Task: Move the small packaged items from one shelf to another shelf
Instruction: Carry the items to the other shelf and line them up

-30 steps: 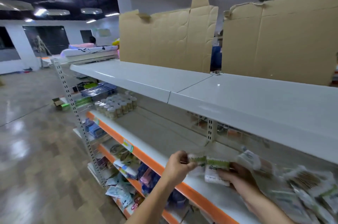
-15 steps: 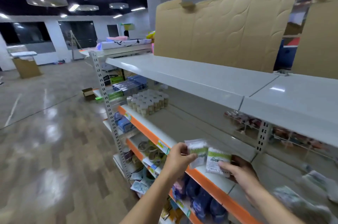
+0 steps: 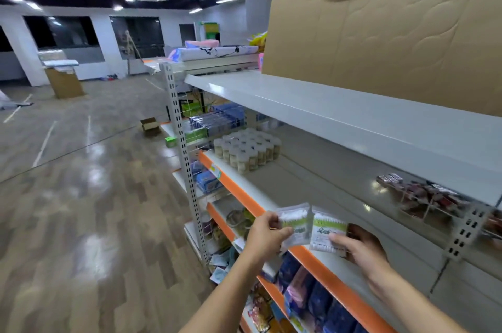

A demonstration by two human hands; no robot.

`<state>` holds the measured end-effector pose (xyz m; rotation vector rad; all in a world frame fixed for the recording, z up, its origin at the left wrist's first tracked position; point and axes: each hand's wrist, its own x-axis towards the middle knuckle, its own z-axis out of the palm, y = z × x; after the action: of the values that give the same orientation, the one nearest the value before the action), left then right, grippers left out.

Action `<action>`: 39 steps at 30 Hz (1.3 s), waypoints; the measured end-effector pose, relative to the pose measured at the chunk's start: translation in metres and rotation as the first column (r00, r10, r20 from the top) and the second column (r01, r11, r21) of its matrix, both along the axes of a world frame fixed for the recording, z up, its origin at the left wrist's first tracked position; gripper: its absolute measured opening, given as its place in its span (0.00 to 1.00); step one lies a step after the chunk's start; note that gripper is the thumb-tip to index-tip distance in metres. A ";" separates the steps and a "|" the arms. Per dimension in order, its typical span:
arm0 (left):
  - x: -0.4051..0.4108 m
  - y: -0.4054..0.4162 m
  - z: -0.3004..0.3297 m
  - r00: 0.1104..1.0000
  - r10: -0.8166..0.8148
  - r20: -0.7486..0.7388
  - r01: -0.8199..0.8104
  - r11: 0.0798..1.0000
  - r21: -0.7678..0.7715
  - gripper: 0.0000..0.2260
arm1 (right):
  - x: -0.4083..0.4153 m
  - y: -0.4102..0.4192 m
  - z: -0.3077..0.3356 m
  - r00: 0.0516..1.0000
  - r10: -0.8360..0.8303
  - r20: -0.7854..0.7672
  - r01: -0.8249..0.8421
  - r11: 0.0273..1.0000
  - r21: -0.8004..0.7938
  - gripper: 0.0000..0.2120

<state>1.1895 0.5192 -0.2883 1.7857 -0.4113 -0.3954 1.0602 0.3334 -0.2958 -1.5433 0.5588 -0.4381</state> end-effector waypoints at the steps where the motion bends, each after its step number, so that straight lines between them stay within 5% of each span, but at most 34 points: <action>1: 0.011 0.000 -0.002 1.000 0.001 -0.001 -0.001 1.000 -0.005 0.12 | 0.011 -0.001 -0.002 1.000 -0.001 -0.004 0.001 1.000 -0.003 0.11; 14: 0.172 -0.029 0.001 0.995 -0.072 0.066 0.067 0.995 0.077 0.12 | 0.160 -0.032 -0.015 0.996 -0.093 -0.018 0.093 0.996 -0.013 0.06; 27: 0.251 -0.081 -0.001 0.981 -0.192 0.039 0.184 0.969 0.164 0.08 | 0.200 -0.066 -0.013 0.967 -0.250 -0.052 0.251 0.968 0.013 0.07; 32: 0.275 -0.109 -0.002 0.939 -0.216 0.269 0.136 0.949 0.286 0.02 | 0.214 -0.069 -0.018 0.943 -0.321 -0.083 0.323 0.946 0.016 0.07; 39: 0.320 -0.146 -0.015 0.892 -0.262 0.369 0.197 0.959 0.206 0.05 | 0.241 -0.067 -0.025 0.898 -0.435 -0.066 0.435 0.901 -0.015 0.07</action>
<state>1.5096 0.3727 -0.3033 1.9867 -0.9056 -0.2353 1.3010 0.2662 -0.3210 -1.4328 0.9659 -0.7273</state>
